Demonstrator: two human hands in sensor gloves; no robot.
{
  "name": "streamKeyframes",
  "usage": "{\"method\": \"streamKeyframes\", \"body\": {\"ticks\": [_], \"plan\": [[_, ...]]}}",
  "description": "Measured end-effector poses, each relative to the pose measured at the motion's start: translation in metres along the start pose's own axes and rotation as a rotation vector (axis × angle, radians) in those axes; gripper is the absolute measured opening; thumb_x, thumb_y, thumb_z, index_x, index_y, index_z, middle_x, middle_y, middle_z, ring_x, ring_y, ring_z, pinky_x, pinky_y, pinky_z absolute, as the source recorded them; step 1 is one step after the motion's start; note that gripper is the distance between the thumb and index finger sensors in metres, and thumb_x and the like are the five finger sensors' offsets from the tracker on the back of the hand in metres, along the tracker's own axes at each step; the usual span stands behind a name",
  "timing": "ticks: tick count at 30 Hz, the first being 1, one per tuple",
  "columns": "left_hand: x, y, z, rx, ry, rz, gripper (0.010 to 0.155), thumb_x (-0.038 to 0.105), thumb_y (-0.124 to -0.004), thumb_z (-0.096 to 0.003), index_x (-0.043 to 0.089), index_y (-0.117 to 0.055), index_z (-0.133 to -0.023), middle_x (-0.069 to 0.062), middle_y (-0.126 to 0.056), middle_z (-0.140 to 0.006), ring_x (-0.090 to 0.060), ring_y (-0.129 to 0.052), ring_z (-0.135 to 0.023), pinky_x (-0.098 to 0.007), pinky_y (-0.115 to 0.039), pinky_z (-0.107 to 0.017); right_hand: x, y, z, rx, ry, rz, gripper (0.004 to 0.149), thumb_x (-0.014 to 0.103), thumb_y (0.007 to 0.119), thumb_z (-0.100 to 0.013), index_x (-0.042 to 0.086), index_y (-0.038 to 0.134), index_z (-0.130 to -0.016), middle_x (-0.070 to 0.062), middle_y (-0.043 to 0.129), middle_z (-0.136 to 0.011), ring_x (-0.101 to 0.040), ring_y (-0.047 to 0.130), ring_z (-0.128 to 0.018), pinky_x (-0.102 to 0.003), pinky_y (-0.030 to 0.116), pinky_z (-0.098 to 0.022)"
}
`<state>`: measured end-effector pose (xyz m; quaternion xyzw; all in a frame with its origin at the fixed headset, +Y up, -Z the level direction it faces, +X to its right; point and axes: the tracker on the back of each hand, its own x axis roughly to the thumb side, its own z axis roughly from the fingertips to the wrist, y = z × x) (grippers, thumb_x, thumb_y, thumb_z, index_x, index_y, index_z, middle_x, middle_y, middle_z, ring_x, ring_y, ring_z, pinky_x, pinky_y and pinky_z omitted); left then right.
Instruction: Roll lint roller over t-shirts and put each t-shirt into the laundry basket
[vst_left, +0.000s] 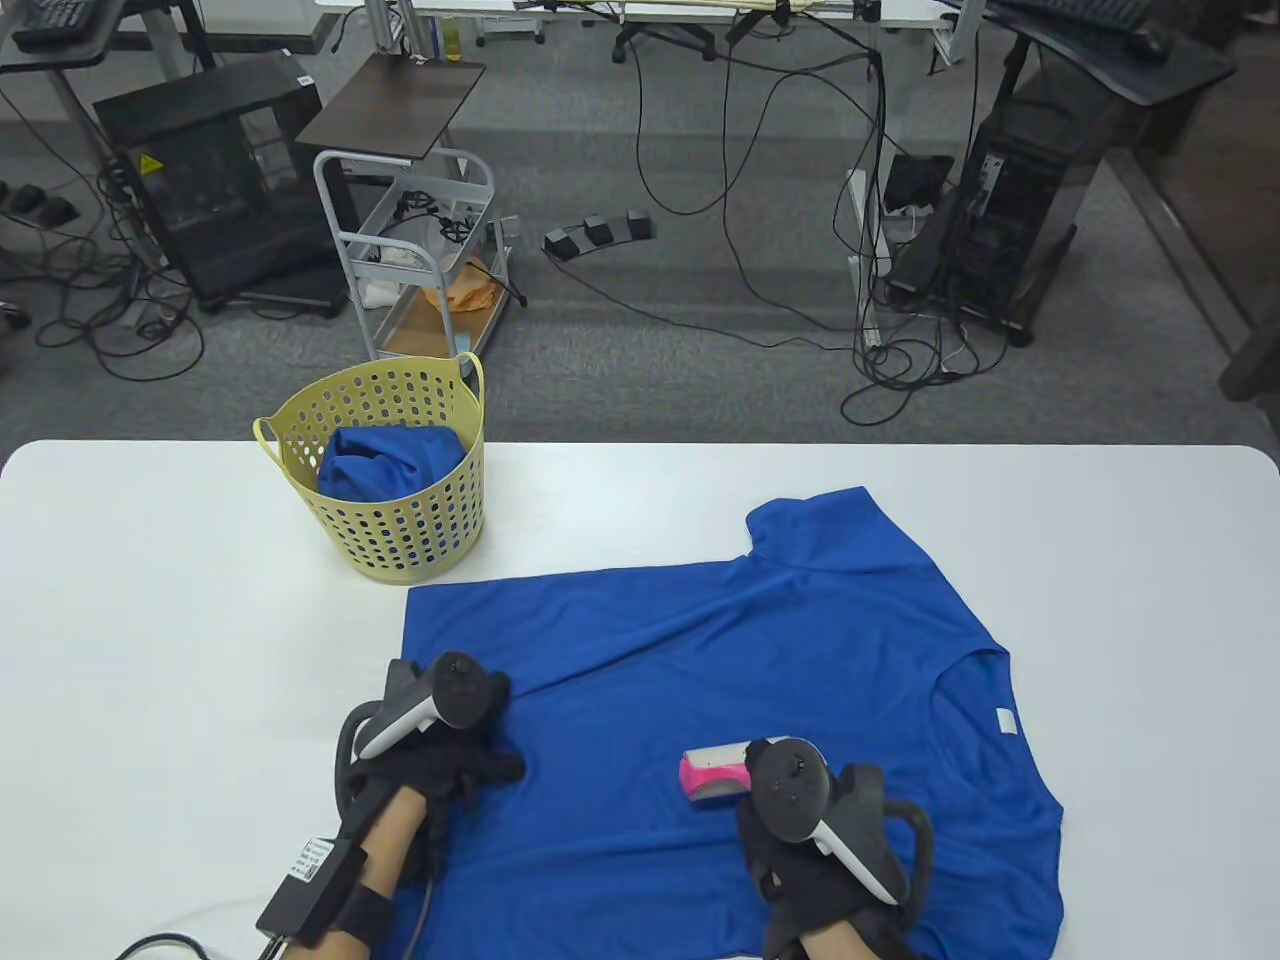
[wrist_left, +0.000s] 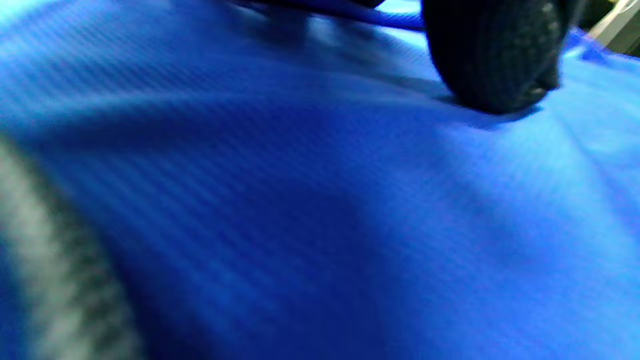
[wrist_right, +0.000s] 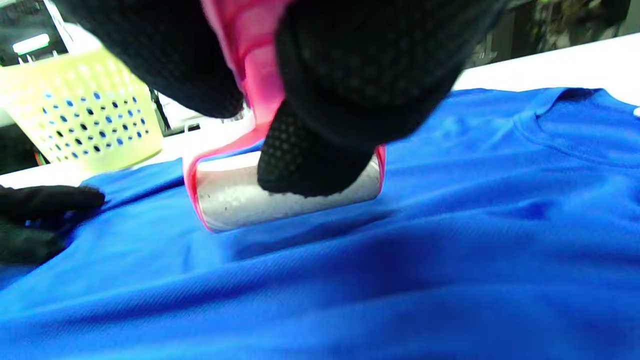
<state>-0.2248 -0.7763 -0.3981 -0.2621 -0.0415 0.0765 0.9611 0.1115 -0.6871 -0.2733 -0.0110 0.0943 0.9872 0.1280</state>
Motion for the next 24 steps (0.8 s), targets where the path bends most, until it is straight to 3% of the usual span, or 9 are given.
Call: {"method": "streamKeyframes", "body": {"ticks": [3,6,12,16,20,24], "plan": [[-0.001,-0.001,-0.004,-0.02,0.023,-0.02,0.097,0.068,-0.073,-0.0389,0.039,-0.014,-0.11,-0.003,-0.007,-0.117,-0.045,-0.008,-0.11,-0.068,-0.022,-0.076,0.011,0.008,-0.011,0.068,0.001,0.022,0.053,0.037,0.075,-0.054,0.017,0.06,-0.1,-0.019,0.085,-0.09,-0.016,0.103,-0.043,-0.016,0.091,-0.019],[-0.004,-0.001,-0.005,-0.022,0.04,0.002,0.1,0.07,-0.074,-0.0373,0.039,-0.012,-0.11,-0.002,-0.006,-0.117,-0.043,-0.006,-0.11,-0.068,-0.021,-0.076,0.019,0.011,-0.033,0.046,0.017,0.026,0.052,0.036,0.073,-0.055,0.017,0.056,-0.101,-0.019,0.082,-0.092,-0.017,0.103,-0.044,-0.018,0.091,-0.021],[-0.005,0.0,-0.005,-0.035,0.067,-0.01,0.101,0.071,-0.073,-0.036,0.039,-0.012,-0.109,-0.001,-0.005,-0.116,-0.042,-0.006,-0.11,-0.07,-0.023,-0.075,0.047,0.011,-0.125,0.085,0.137,-0.007,0.053,0.034,0.066,-0.057,0.022,0.045,-0.104,-0.019,0.075,-0.095,-0.022,0.101,-0.05,-0.024,0.093,-0.026],[-0.008,-0.002,-0.006,-0.056,0.069,0.015,0.1,0.072,-0.072,-0.0363,0.04,-0.011,-0.109,0.002,-0.001,-0.115,-0.039,-0.001,-0.109,-0.07,-0.021,-0.074,0.058,0.011,-0.172,0.073,0.236,0.025,0.054,0.035,0.064,-0.056,0.027,0.038,-0.103,-0.018,0.074,-0.095,-0.023,0.102,-0.051,-0.026,0.096,-0.025],[-0.008,-0.002,-0.005,-0.07,0.072,0.022,0.101,0.073,-0.072,-0.0366,0.041,-0.008,-0.108,0.003,0.001,-0.114,-0.038,0.002,-0.108,-0.069,-0.019,-0.074,0.059,0.006,-0.173,0.075,0.233,0.043,0.053,0.036,0.065,-0.055,0.029,0.041,-0.102,-0.017,0.079,-0.09,-0.021,0.101,-0.046,-0.026,0.094,-0.022],[-0.008,-0.001,-0.005,-0.086,0.075,0.02,0.101,0.073,-0.071,-0.0369,0.04,-0.007,-0.108,0.003,0.003,-0.114,-0.038,0.003,-0.107,-0.069,-0.018,-0.074,0.05,-0.008,-0.121,0.163,0.12,0.037,0.051,0.037,0.069,-0.055,0.026,0.052,-0.101,-0.018,0.087,-0.082,-0.016,0.102,-0.034,-0.018,0.091,-0.01]]}}
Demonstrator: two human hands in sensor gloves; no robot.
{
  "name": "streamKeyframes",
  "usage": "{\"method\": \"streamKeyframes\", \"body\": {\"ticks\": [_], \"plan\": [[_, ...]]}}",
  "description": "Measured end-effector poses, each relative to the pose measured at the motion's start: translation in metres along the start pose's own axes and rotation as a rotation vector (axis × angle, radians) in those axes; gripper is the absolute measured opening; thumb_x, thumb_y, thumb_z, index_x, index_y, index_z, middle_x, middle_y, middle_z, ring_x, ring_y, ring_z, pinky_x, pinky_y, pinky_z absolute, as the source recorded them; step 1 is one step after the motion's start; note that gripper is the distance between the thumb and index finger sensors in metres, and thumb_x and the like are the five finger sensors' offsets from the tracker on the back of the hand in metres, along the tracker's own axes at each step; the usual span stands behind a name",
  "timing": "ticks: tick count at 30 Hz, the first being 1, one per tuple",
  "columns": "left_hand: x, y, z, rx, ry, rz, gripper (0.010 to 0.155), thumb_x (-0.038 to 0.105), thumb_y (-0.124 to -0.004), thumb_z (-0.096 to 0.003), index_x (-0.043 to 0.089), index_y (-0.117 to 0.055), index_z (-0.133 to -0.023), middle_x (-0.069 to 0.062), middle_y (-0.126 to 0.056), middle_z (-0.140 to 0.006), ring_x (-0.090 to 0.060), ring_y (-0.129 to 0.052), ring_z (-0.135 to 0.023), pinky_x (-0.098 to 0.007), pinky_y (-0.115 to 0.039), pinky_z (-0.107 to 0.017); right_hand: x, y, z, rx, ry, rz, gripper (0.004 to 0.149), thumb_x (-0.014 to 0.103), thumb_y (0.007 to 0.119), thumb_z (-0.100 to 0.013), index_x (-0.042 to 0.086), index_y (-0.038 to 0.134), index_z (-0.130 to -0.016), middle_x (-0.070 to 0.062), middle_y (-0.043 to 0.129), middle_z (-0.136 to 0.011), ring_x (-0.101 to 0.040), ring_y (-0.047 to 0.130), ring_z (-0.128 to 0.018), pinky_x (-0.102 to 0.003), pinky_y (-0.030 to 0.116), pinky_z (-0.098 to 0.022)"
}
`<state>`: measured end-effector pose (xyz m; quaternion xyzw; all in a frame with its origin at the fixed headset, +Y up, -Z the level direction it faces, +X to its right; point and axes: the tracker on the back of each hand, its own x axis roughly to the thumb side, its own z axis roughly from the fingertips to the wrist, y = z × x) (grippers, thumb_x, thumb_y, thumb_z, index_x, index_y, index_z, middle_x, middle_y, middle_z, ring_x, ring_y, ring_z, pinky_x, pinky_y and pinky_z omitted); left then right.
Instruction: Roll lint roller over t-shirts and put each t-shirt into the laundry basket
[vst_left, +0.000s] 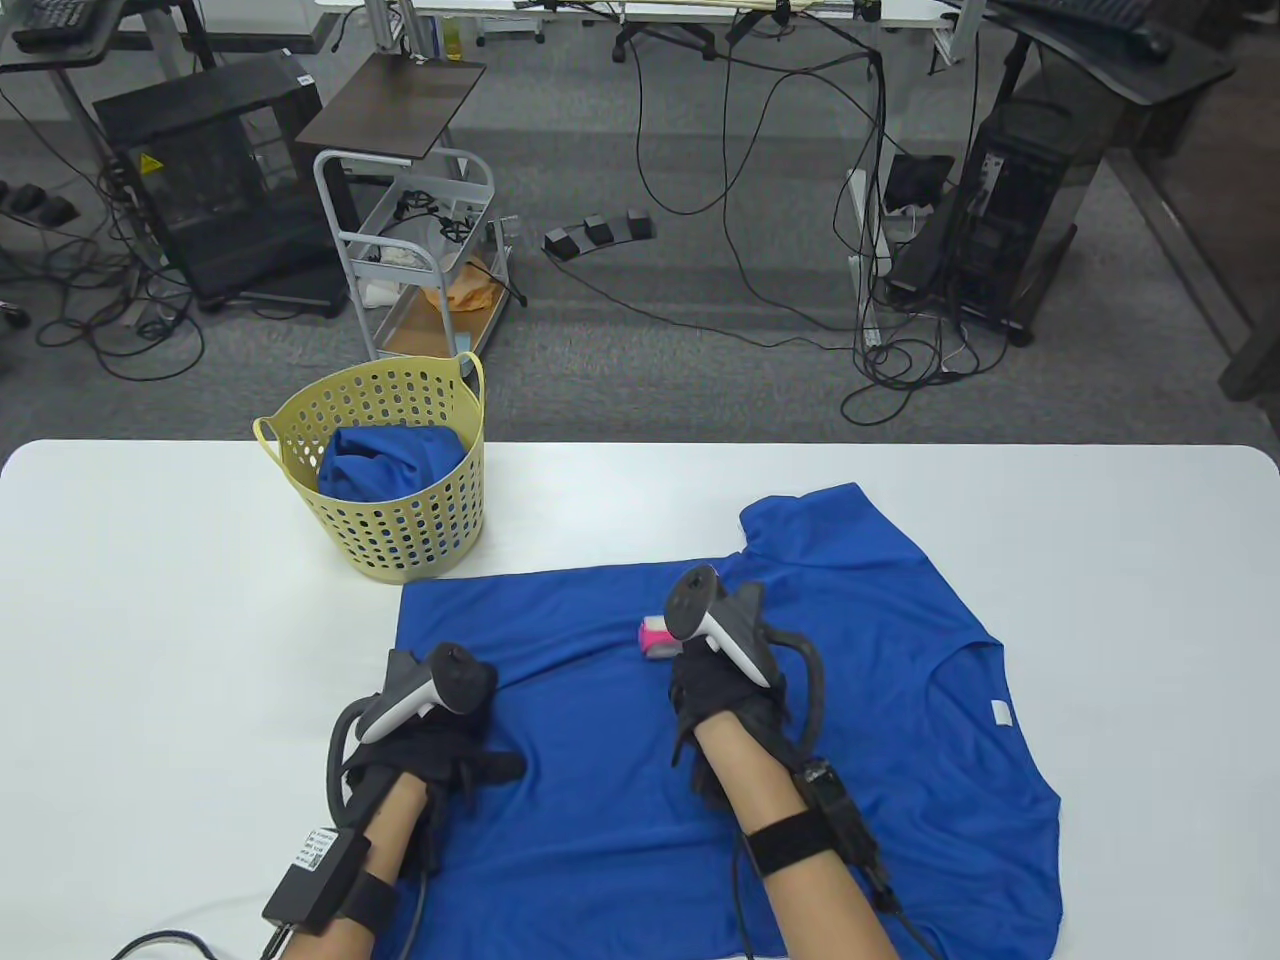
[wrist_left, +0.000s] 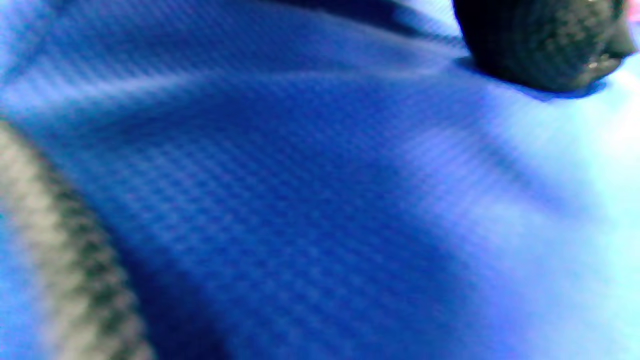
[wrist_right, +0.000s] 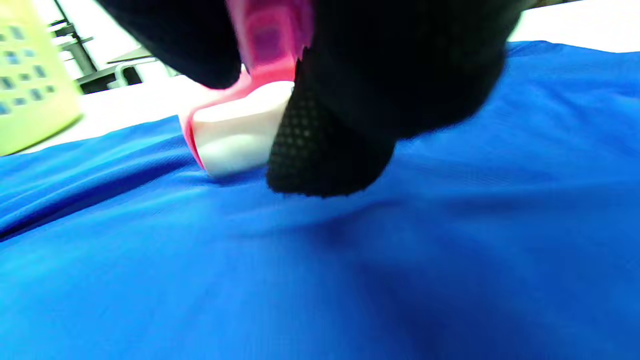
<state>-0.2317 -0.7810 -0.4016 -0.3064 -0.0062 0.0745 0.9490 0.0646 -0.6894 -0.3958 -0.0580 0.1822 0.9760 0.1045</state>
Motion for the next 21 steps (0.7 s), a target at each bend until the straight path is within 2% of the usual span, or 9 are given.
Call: {"method": "streamKeyframes", "body": {"ticks": [3,5,8,10,13,16,21], "plan": [[0.0,0.0,0.0,-0.004,0.001,-0.002,0.101,0.073,-0.071,-0.0371,0.04,-0.006,-0.107,0.003,0.003,-0.113,-0.038,0.004,-0.107,-0.069,-0.018,-0.074,-0.019,0.003,0.051,0.118,-0.069,0.027,0.049,0.038,0.071,-0.056,0.025,0.057,-0.101,-0.018,0.091,-0.08,-0.013,0.104,-0.031,-0.015,0.091,-0.008],[0.0,0.0,0.0,-0.008,0.005,0.0,0.101,0.073,-0.071,-0.0371,0.04,-0.006,-0.107,0.004,0.004,-0.113,-0.037,0.004,-0.107,-0.069,-0.018,-0.074,-0.032,0.009,0.073,0.213,-0.1,0.035,0.048,0.039,0.071,-0.056,0.024,0.06,-0.1,-0.018,0.094,-0.076,-0.01,0.104,-0.028,-0.013,0.091,-0.005],[0.0,0.0,0.0,-0.01,0.009,0.003,0.101,0.073,-0.071,-0.0369,0.041,-0.005,-0.107,0.004,0.004,-0.113,-0.037,0.005,-0.107,-0.069,-0.017,-0.074,-0.05,0.014,0.097,0.257,-0.109,-0.023,0.047,0.037,0.073,-0.055,0.02,0.064,-0.099,-0.02,0.098,-0.069,-0.009,0.105,-0.023,-0.012,0.091,-0.001],[0.0,0.0,0.0,-0.012,0.009,0.007,0.101,0.073,-0.071,-0.0369,0.041,-0.005,-0.107,0.004,0.004,-0.113,-0.037,0.005,-0.106,-0.069,-0.017,-0.073,-0.058,0.013,0.104,0.258,-0.113,-0.05,0.047,0.037,0.074,-0.055,0.019,0.066,-0.098,-0.02,0.1,-0.067,-0.009,0.106,-0.021,-0.012,0.091,0.0],[0.0,-0.001,0.0,-0.013,0.009,0.019,0.101,0.073,-0.071,-0.0369,0.041,-0.005,-0.107,0.005,0.005,-0.113,-0.037,0.008,-0.105,-0.069,-0.015,-0.073,-0.059,0.012,0.1,0.243,-0.094,-0.058,0.047,0.038,0.074,-0.056,0.02,0.065,-0.098,-0.02,0.1,-0.068,-0.009,0.106,-0.022,-0.011,0.091,-0.001],[-0.001,-0.001,0.0,-0.024,0.006,0.043,0.101,0.072,-0.071,-0.0374,0.042,-0.004,-0.107,0.005,0.007,-0.112,-0.037,0.01,-0.105,-0.069,-0.013,-0.072,-0.051,0.008,0.083,0.132,-0.006,-0.015,0.049,0.038,0.07,-0.057,0.02,0.061,-0.101,-0.018,0.096,-0.073,-0.01,0.105,-0.026,-0.012,0.091,-0.004],[-0.001,-0.001,0.0,-0.033,0.006,0.056,0.101,0.071,-0.072,-0.0378,0.042,-0.003,-0.106,0.006,0.008,-0.112,-0.037,0.012,-0.104,-0.069,-0.011,-0.072,-0.042,-0.003,0.014,-0.038,0.121,-0.038,0.05,0.039,0.065,-0.058,0.023,0.051,-0.103,-0.014,0.089,-0.081,-0.014,0.103,-0.033,-0.015,0.09,-0.01]]}}
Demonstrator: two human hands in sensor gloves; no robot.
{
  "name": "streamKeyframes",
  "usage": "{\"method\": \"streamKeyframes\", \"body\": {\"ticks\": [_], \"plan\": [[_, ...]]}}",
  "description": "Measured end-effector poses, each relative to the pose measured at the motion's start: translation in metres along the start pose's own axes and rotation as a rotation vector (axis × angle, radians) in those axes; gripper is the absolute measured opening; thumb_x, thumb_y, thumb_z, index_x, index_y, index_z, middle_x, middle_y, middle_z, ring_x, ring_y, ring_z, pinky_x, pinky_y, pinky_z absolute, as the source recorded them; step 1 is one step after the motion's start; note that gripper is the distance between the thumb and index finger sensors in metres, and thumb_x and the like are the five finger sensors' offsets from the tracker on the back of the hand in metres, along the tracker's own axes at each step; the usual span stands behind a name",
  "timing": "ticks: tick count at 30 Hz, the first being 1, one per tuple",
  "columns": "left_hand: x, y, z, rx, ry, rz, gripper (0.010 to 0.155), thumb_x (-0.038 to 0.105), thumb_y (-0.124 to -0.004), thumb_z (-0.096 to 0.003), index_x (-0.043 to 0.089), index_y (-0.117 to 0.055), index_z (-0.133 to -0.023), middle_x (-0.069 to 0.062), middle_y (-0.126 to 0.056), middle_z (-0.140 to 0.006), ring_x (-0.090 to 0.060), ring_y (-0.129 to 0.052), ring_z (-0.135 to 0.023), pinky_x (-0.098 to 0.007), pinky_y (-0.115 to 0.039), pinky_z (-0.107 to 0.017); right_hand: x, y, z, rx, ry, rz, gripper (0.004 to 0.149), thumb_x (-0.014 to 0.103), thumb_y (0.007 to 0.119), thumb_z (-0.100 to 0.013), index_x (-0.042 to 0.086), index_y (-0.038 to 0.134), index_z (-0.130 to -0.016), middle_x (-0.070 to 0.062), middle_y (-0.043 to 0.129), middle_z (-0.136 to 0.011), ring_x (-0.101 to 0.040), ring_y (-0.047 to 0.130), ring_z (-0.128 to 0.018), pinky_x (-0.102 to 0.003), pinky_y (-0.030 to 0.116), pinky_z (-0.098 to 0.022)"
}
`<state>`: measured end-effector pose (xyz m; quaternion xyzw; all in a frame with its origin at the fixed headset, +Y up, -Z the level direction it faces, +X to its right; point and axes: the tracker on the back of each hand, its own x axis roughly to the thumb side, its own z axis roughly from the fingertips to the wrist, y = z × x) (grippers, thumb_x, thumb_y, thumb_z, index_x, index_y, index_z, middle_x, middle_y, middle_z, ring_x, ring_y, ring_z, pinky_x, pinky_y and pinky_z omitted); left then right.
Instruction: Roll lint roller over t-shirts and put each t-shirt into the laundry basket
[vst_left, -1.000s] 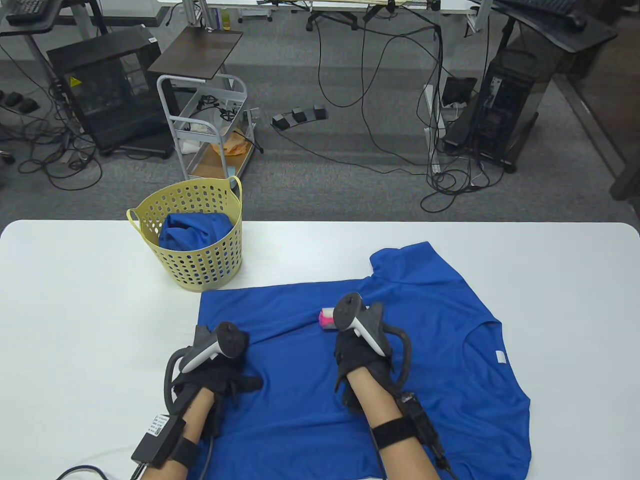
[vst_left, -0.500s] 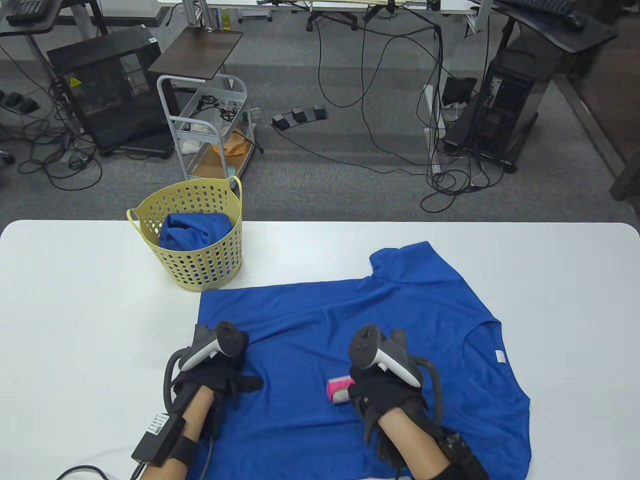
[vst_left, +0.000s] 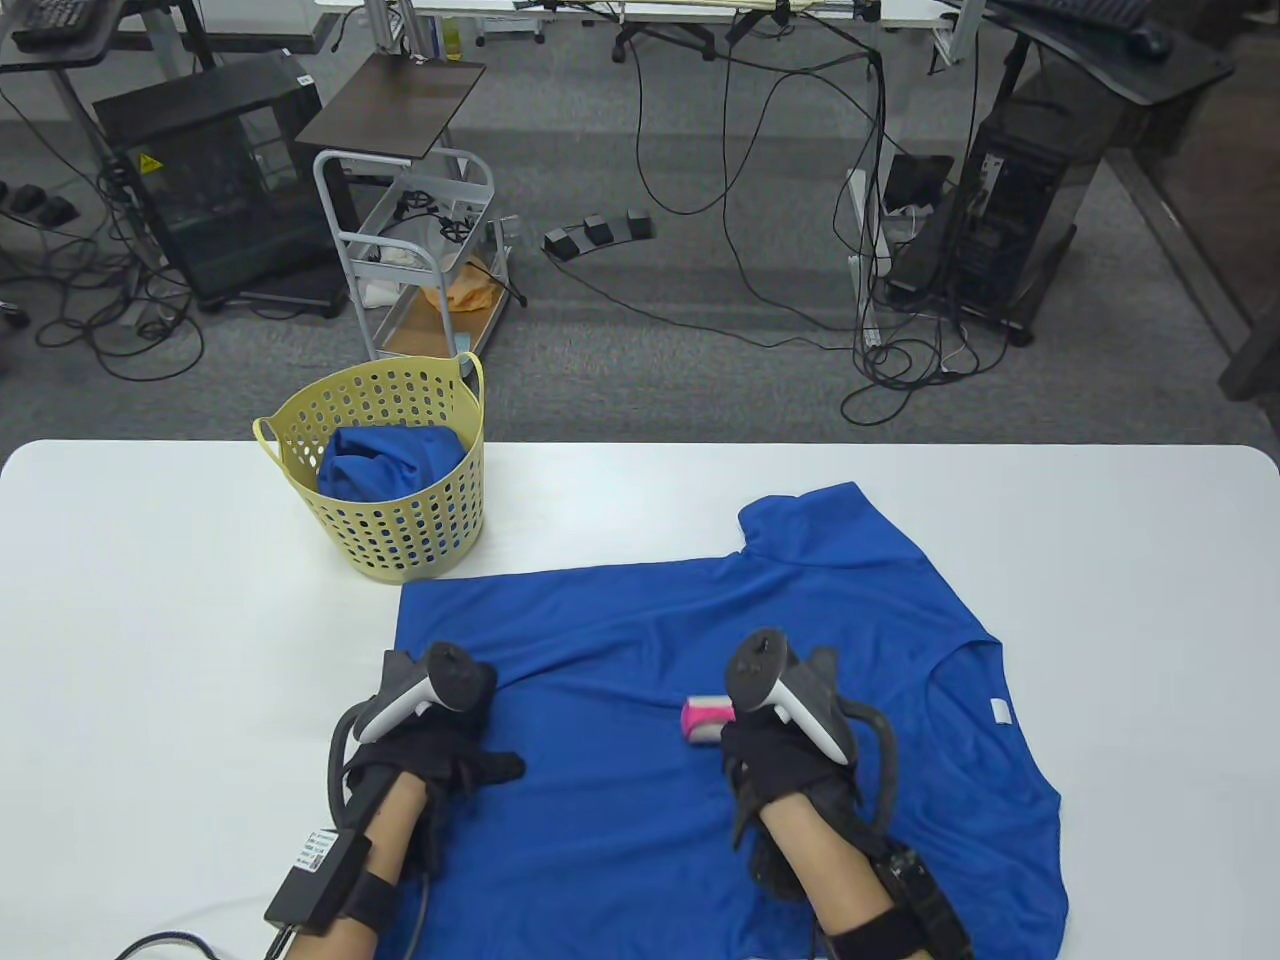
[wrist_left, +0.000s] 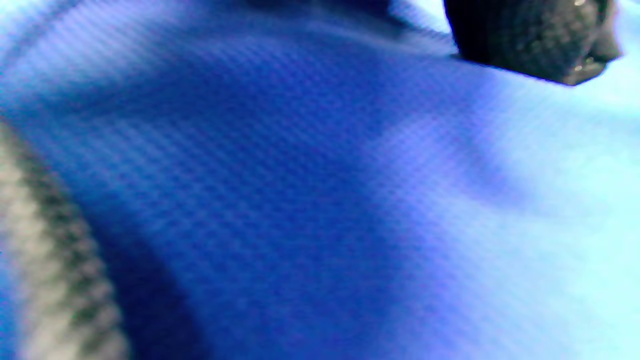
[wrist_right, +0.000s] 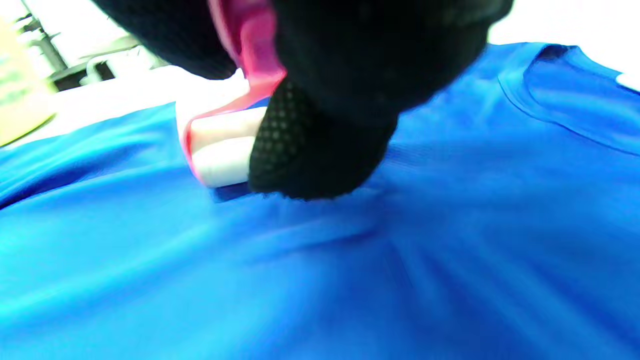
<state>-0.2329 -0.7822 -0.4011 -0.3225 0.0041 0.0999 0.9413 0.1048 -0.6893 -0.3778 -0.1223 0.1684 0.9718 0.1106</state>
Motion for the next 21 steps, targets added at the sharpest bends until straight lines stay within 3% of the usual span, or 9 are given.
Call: {"method": "streamKeyframes", "body": {"ticks": [4,6,8,11,17,19,21], "plan": [[0.0,0.0,0.0,-0.002,-0.002,0.001,0.101,0.071,-0.072,-0.0378,0.042,-0.003,-0.106,0.006,0.008,-0.112,-0.036,0.012,-0.104,-0.069,-0.011,-0.072,0.002,0.0,-0.061,-0.077,0.071,0.005,0.053,0.04,0.062,-0.057,0.029,0.039,-0.104,-0.012,0.08,-0.091,-0.02,0.1,-0.048,-0.023,0.091,-0.021],[-0.001,0.0,0.0,-0.007,-0.001,0.009,0.101,0.072,-0.072,-0.0376,0.043,-0.002,-0.106,0.006,0.009,-0.111,-0.035,0.013,-0.103,-0.069,-0.01,-0.071,-0.002,0.002,-0.075,-0.088,0.074,0.007,0.055,0.039,0.062,-0.057,0.031,0.035,-0.103,-0.012,0.078,-0.092,-0.021,0.098,-0.051,-0.028,0.092,-0.025],[-0.001,0.0,0.0,-0.008,0.001,0.011,0.102,0.072,-0.072,-0.0374,0.043,-0.002,-0.105,0.007,0.009,-0.111,-0.035,0.013,-0.103,-0.069,-0.01,-0.071,-0.008,0.0,-0.072,-0.09,0.059,-0.019,0.054,0.039,0.065,-0.056,0.032,0.038,-0.102,-0.011,0.081,-0.089,-0.021,0.098,-0.048,-0.029,0.091,-0.023],[-0.001,0.0,0.0,-0.012,0.002,0.011,0.102,0.072,-0.072,-0.0373,0.043,-0.002,-0.105,0.007,0.01,-0.111,-0.035,0.014,-0.103,-0.069,-0.01,-0.071,-0.025,-0.01,-0.042,-0.054,0.004,0.001,0.052,0.039,0.07,-0.054,0.029,0.049,-0.101,-0.012,0.09,-0.078,-0.016,0.1,-0.034,-0.024,0.091,-0.011],[-0.002,0.0,-0.001,-0.028,0.0,0.012,0.102,0.072,-0.071,-0.0378,0.043,0.0,-0.105,0.007,0.012,-0.11,-0.035,0.016,-0.102,-0.069,-0.008,-0.071,-0.066,-0.017,0.034,0.241,0.002,0.109,0.047,0.042,0.075,-0.055,0.025,0.063,-0.097,-0.01,0.103,-0.053,-0.007,0.1,-0.013,-0.016,0.088,0.004],[-0.001,0.0,-0.001,-0.045,0.001,0.016,0.102,0.071,-0.071,-0.0385,0.043,0.002,-0.104,0.007,0.014,-0.109,-0.035,0.017,-0.102,-0.069,-0.006,-0.071,-0.071,-0.013,0.054,0.25,-0.004,0.156,0.046,0.041,0.077,-0.053,0.022,0.069,-0.094,-0.012,0.106,-0.048,-0.007,0.101,-0.008,-0.016,0.088,0.007],[-0.002,0.0,-0.001,-0.057,0.0,0.02,0.103,0.071,-0.071,-0.039,0.044,0.004,-0.104,0.007,0.016,-0.108,-0.034,0.019,-0.101,-0.068,-0.005,-0.07,-0.073,-0.011,0.059,0.185,0.014,0.172,0.046,0.042,0.076,-0.053,0.023,0.069,-0.095,-0.01,0.106,-0.05,-0.007,0.102,-0.01,-0.015,0.089,0.006]]}}
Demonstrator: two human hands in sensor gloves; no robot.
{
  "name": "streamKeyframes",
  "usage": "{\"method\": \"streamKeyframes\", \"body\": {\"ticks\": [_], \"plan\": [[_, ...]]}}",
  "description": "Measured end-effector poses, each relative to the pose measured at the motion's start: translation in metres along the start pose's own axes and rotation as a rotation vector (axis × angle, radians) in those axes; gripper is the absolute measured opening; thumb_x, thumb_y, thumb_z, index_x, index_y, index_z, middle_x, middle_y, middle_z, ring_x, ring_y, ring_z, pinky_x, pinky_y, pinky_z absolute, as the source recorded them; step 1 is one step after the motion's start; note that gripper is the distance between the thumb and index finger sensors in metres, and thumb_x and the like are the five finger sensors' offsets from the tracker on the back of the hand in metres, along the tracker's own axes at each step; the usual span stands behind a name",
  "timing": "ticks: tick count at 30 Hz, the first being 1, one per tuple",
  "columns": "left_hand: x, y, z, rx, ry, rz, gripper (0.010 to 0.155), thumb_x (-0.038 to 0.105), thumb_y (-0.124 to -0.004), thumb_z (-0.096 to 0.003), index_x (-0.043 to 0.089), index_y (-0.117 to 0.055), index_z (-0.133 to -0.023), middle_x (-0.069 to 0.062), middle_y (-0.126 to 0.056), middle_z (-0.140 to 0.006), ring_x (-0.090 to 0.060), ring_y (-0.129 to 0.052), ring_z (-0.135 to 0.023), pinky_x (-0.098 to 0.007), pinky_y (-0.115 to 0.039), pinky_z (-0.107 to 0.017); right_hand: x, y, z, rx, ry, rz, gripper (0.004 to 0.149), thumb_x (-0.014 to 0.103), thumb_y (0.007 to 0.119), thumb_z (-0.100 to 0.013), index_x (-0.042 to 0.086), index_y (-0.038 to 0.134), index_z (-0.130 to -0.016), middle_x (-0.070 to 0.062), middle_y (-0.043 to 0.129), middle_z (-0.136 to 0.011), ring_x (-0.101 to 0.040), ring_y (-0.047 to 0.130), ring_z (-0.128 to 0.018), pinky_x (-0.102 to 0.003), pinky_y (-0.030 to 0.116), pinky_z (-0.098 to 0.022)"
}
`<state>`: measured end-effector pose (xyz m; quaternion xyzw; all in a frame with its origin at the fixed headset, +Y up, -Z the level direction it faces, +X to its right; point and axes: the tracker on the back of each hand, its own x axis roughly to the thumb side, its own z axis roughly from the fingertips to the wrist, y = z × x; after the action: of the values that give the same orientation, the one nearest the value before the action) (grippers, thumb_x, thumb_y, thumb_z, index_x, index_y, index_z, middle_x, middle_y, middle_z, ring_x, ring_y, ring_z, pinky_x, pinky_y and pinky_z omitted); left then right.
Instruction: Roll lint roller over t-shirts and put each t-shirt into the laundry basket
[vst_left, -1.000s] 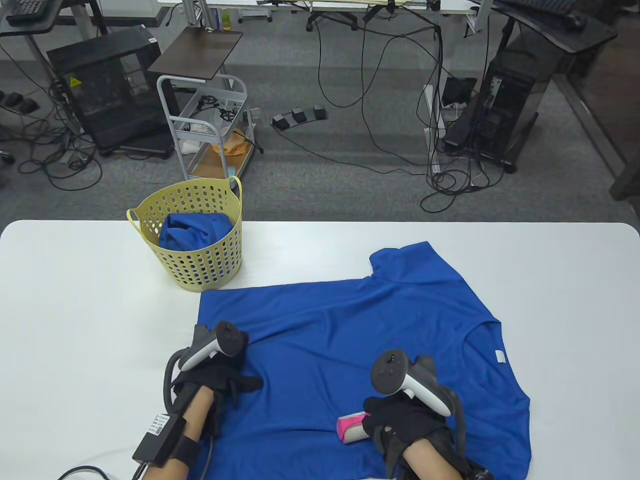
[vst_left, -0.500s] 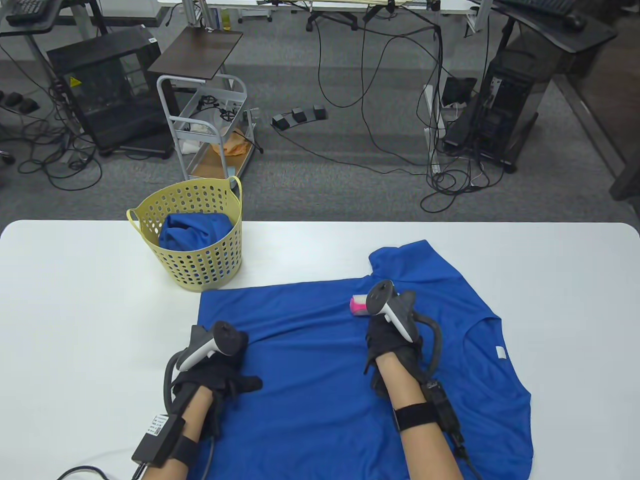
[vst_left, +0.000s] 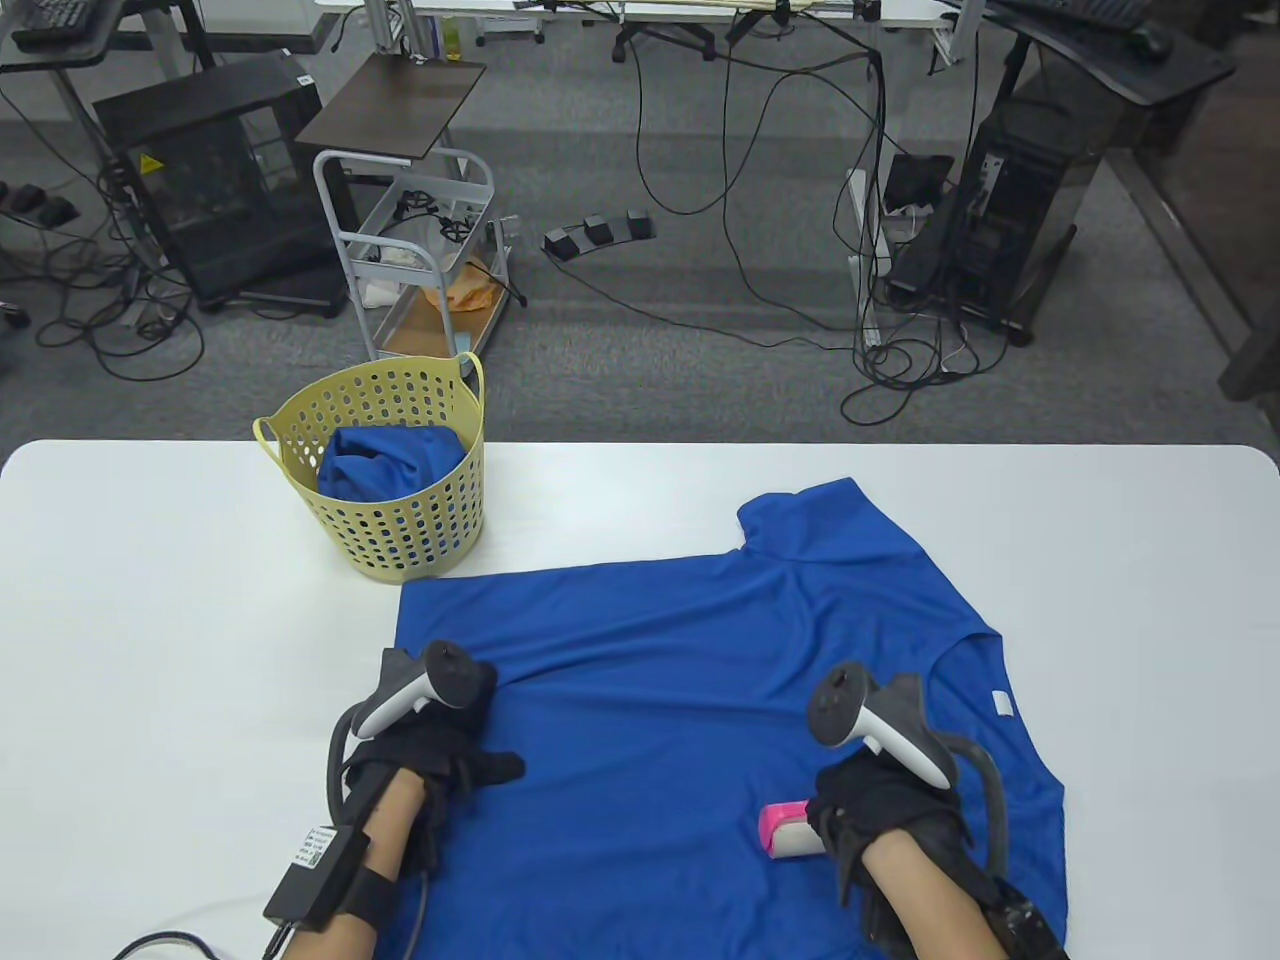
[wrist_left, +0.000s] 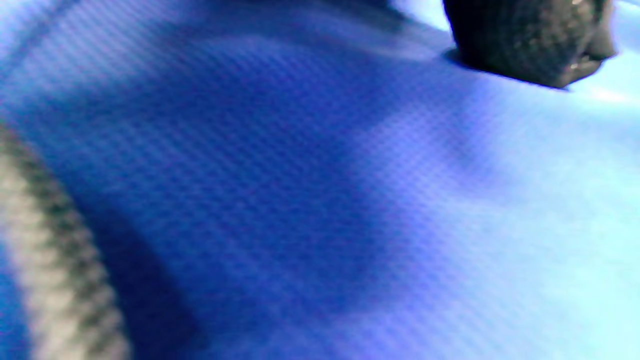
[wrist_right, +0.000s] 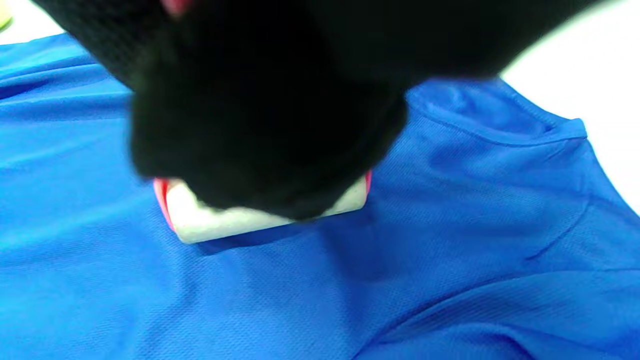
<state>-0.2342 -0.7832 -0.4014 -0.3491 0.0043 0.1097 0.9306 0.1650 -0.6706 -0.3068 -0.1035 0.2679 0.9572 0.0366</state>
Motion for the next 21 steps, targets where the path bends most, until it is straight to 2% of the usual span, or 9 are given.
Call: {"method": "streamKeyframes", "body": {"ticks": [3,6,11,13,15,17,19,21], "plan": [[-0.001,-0.001,0.0,-0.001,-0.006,0.012,0.102,0.071,-0.071,-0.039,0.044,0.003,-0.104,0.008,0.017,-0.108,-0.034,0.021,-0.1,-0.068,-0.003,-0.07,-0.001,-0.005,-0.014,-0.077,0.059,-0.041,0.047,0.044,0.072,-0.055,0.027,0.065,-0.098,-0.008,0.103,-0.056,-0.006,0.101,-0.018,-0.015,0.089,-0.001],[-0.002,-0.002,0.0,0.007,-0.013,0.026,0.102,0.071,-0.071,-0.0391,0.045,0.003,-0.104,0.009,0.017,-0.108,-0.033,0.021,-0.1,-0.067,-0.002,-0.069,0.001,-0.017,-0.04,-0.147,0.116,-0.109,0.048,0.045,0.068,-0.056,0.027,0.06,-0.1,-0.007,0.101,-0.06,-0.006,0.101,-0.022,-0.015,0.09,-0.004],[-0.002,-0.001,0.0,-0.001,-0.014,0.026,0.102,0.071,-0.071,-0.0392,0.045,0.003,-0.103,0.009,0.017,-0.107,-0.032,0.022,-0.1,-0.067,-0.001,-0.069,0.011,-0.034,-0.109,-0.27,0.218,-0.118,0.051,0.045,0.063,-0.056,0.031,0.048,-0.103,-0.004,0.093,-0.072,-0.011,0.099,-0.034,-0.019,0.09,-0.015],[-0.002,-0.001,0.0,-0.001,-0.014,0.027,0.102,0.07,-0.071,-0.0392,0.045,0.003,-0.103,0.009,0.017,-0.107,-0.032,0.022,-0.1,-0.067,-0.001,-0.069,0.012,-0.035,-0.141,-0.253,0.196,-0.117,0.055,0.044,0.06,-0.057,0.033,0.036,-0.104,-0.005,0.086,-0.08,-0.014,0.097,-0.046,-0.023,0.091,-0.025],[-0.002,-0.001,0.0,-0.003,-0.014,0.027,0.102,0.071,-0.071,-0.0393,0.045,0.003,-0.103,0.009,0.018,-0.107,-0.032,0.022,-0.1,-0.067,-0.001,-0.069,0.01,-0.033,-0.157,-0.243,0.203,-0.168,0.057,0.042,0.06,-0.056,0.036,0.027,-0.103,-0.007,0.08,-0.086,-0.019,0.095,-0.055,-0.03,0.09,-0.033],[-0.003,-0.001,0.0,-0.003,-0.012,0.029,0.103,0.071,-0.071,-0.0392,0.045,0.004,-0.103,0.009,0.017,-0.107,-0.032,0.022,-0.1,-0.067,-0.001,-0.069,0.005,-0.033,-0.16,-0.255,0.189,-0.226,0.057,0.041,0.063,-0.055,0.037,0.03,-0.102,-0.008,0.082,-0.084,-0.02,0.096,-0.053,-0.031,0.091,-0.031],[-0.003,-0.001,0.0,-0.005,-0.01,0.028,0.103,0.071,-0.071,-0.0391,0.045,0.005,-0.103,0.009,0.018,-0.107,-0.032,0.022,-0.099,-0.067,-0.001,-0.069,-0.002,-0.039,-0.145,-0.245,0.173,-0.227,0.055,0.043,0.068,-0.053,0.04,0.039,-0.1,-0.009,0.086,-0.08,-0.017,0.099,-0.041,-0.021,0.086,-0.005],[-0.002,0.0,0.0,-0.008,-0.009,0.028,0.103,0.07,-0.071,-0.0391,0.045,0.005,-0.103,0.009,0.018,-0.107,-0.032,0.022,-0.099,-0.067,-0.001,-0.069,-0.014,-0.049,-0.119,-0.227,0.123,-0.163,0.051,0.045,0.073,-0.052,0.039,0.052,-0.099,-0.008,0.092,-0.075,-0.012,0.101,-0.031,-0.016,0.084,0.003]]}}
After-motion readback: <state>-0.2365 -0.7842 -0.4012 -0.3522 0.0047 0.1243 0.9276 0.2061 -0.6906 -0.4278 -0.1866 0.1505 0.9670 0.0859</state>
